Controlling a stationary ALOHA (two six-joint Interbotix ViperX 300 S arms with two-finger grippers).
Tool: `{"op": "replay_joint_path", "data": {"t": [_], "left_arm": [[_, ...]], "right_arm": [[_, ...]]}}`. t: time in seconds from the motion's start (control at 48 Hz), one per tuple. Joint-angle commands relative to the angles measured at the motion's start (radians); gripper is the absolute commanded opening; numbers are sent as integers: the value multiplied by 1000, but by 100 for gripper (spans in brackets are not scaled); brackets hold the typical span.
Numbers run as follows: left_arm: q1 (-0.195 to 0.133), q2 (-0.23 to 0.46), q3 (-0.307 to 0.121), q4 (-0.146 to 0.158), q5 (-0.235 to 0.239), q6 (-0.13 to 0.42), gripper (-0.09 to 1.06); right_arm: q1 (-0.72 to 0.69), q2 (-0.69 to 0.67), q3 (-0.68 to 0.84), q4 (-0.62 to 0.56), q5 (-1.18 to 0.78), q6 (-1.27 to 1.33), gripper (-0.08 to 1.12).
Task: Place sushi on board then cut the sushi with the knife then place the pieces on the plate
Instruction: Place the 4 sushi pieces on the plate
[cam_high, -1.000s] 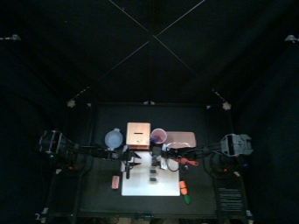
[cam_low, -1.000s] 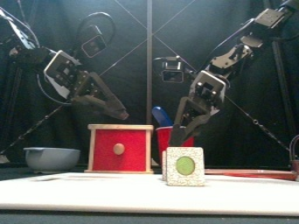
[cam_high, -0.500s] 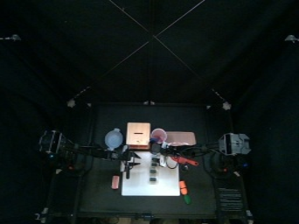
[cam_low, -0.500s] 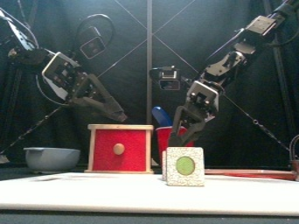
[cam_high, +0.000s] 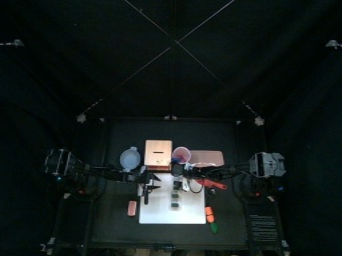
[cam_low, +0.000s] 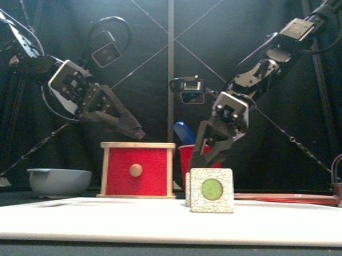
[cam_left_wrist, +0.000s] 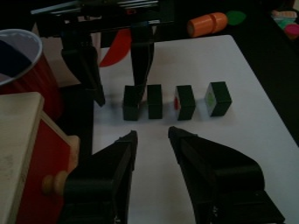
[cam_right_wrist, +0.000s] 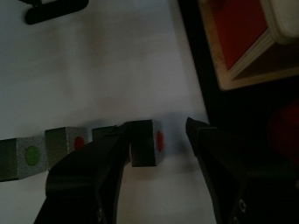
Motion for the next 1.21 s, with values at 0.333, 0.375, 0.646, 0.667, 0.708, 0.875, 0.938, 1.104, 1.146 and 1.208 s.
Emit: {"op": "replay_joint_path", "data": {"t": [0.333, 0.375, 0.646, 0.667, 0.708, 0.875, 0.938, 1.104, 1.146, 1.208], "left_arm": [[3, -5, -9, -3, 14, 0, 75], [3, -5, -9, -2, 14, 2, 75], [3, -5, -8, -3, 15, 0, 75], [3, -3, -9, -3, 14, 0, 75], [3, -5, -9, -3, 15, 0, 75], [3, -5, -9, -2, 15, 0, 75], [5, -5, -9, -3, 15, 2, 75], [5, -5, -9, -2, 15, 0, 75], [3, -5, -9, -3, 15, 0, 75], [5, -5, -9, -2, 15, 0, 75]], "right_arm": [[3, -23, -37, -2, 6, -3, 87], [5, -25, -40, 0, 8, -3, 87], [11, -17, -41, 5, 28, -2, 87], [11, -15, -41, 5, 28, -2, 87], [9, -9, -41, 5, 28, -2, 87], [9, 11, -41, -2, 29, -3, 84], [6, 17, -41, -2, 29, -3, 80], [6, 17, -41, -2, 29, -3, 60], [9, 9, -40, -2, 37, -3, 55], [11, -2, -40, -2, 52, -3, 52]]}}
